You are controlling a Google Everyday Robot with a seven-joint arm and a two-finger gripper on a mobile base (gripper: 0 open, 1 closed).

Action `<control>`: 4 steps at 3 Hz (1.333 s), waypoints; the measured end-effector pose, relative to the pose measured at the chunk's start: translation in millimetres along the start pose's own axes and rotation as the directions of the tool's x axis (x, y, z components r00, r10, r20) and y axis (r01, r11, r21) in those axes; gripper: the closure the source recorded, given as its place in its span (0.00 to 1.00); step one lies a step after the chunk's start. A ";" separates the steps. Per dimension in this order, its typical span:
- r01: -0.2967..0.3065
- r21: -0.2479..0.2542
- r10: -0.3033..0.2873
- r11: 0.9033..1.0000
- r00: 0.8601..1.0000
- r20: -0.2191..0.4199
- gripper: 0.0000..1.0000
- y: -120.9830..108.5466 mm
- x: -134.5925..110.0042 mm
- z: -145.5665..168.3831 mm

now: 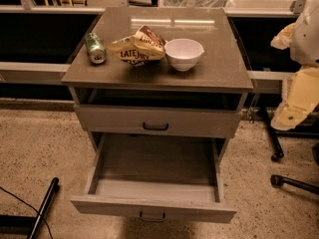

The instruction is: Close middle drawer

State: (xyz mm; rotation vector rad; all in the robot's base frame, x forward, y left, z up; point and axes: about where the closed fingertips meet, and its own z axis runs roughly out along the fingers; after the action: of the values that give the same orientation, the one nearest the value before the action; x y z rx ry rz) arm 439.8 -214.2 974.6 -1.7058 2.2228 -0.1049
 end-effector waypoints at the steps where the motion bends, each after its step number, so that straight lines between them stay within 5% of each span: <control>1: 0.000 0.000 0.000 1.000 1.000 0.000 0.00 0.0 0.0 0.1; 2: 0.008 -0.018 -0.008 1.000 1.000 -0.002 0.00 2.8 11.5 43.4; 3: 0.026 -0.080 -0.026 0.996 1.000 -0.002 0.00 26.8 43.2 129.0; 4: 0.097 -0.158 -0.091 0.983 0.995 0.047 0.00 51.1 58.1 190.6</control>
Offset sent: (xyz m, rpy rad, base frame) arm 0.0291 -0.0149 -0.1545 0.0003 0.0692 0.0351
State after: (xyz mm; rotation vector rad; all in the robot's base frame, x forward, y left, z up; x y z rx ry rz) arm 438.0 -227.8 769.3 -1.8798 2.1734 0.0868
